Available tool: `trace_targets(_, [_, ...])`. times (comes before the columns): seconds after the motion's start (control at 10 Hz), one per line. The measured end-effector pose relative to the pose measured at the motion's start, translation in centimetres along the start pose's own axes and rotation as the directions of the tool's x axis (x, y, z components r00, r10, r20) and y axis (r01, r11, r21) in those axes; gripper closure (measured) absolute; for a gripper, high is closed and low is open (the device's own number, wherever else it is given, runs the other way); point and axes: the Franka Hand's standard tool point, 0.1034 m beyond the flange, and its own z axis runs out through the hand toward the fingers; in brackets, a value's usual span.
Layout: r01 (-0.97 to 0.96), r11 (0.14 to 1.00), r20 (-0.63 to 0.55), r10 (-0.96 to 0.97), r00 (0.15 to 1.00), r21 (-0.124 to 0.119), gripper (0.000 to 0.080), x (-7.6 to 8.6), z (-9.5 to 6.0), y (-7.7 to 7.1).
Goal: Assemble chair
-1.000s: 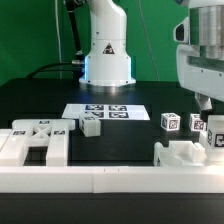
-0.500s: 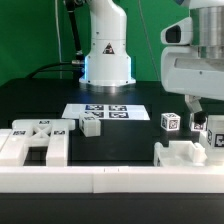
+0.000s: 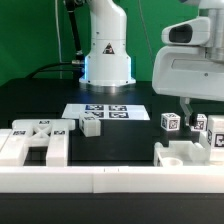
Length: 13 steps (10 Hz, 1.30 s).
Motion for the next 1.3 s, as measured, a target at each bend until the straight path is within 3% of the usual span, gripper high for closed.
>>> trace_targets(0.7, [0.406, 0.914, -0.021, -0.406, 0.914, 0.003, 0.0150, 1.3, -0.8, 0.2])
trace_targets(1.0, [0.374, 0.928, -0.021, -0.374, 0.927, 0.004, 0.0510, 1.3, -0.8, 0.2])
trace_targets(1.2, [0.359, 0.933, -0.021, -0.358, 0.933, 0.006, 0.0509, 1.3, -0.8, 0.2])
trace_targets(1.3, [0.255, 0.967, -0.020, -0.255, 0.967, 0.009, 0.0509, 1.2, -0.7, 0.1])
